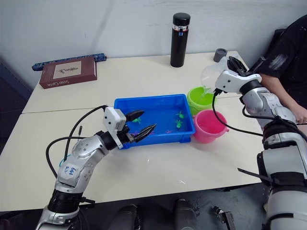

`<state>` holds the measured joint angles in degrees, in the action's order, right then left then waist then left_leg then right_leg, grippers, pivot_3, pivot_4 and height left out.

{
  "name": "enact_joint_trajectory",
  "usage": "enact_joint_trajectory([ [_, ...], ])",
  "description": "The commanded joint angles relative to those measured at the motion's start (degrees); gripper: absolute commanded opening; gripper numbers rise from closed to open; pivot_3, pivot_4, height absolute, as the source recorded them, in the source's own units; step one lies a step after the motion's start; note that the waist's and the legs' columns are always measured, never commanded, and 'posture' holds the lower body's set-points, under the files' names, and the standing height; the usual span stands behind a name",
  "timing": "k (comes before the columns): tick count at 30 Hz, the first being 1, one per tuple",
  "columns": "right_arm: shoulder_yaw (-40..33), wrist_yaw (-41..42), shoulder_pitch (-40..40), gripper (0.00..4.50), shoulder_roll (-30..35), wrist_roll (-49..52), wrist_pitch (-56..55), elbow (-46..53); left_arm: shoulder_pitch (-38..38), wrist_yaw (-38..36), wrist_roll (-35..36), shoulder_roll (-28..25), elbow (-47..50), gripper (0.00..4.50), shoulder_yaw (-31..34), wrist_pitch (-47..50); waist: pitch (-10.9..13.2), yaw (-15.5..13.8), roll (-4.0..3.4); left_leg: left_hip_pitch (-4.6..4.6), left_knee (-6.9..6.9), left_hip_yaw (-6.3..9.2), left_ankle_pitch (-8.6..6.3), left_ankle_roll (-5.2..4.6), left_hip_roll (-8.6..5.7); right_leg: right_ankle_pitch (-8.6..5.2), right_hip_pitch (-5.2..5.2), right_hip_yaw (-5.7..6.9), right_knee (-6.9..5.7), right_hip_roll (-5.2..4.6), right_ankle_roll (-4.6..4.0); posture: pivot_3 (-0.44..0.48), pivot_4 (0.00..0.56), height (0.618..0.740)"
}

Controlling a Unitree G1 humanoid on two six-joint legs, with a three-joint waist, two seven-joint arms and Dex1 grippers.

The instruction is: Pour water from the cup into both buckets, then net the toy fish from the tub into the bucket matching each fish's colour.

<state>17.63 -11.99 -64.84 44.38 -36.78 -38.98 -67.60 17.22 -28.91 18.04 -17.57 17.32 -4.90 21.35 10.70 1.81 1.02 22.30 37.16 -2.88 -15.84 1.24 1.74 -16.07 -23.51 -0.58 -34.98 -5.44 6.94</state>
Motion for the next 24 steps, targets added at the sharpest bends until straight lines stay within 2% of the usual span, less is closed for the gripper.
enact_joint_trajectory([
  [1,0.28,-2.43,-2.56,0.06,1.87,-0.91,-1.11,0.25,-0.4,0.15,0.12,0.21,2.65,3.82,0.06,-0.39,0.0,-0.01,0.0,0.0,0.0,0.0,0.0,0.0,0.0,0.0,0.0,0.0,0.0,0.0,0.0,0.0,0.15,0.74],
  [24,4.54,-7.85,-4.92,0.06,1.95,-5.94,-1.32,-1.61,-0.88,0.72,0.04,0.07,3.31,3.82,0.37,0.13,0.0,0.02,0.0,0.0,-0.01,-0.01,0.0,0.0,0.0,0.0,0.0,-0.01,0.0,0.0,0.0,0.0,0.15,0.74],
])
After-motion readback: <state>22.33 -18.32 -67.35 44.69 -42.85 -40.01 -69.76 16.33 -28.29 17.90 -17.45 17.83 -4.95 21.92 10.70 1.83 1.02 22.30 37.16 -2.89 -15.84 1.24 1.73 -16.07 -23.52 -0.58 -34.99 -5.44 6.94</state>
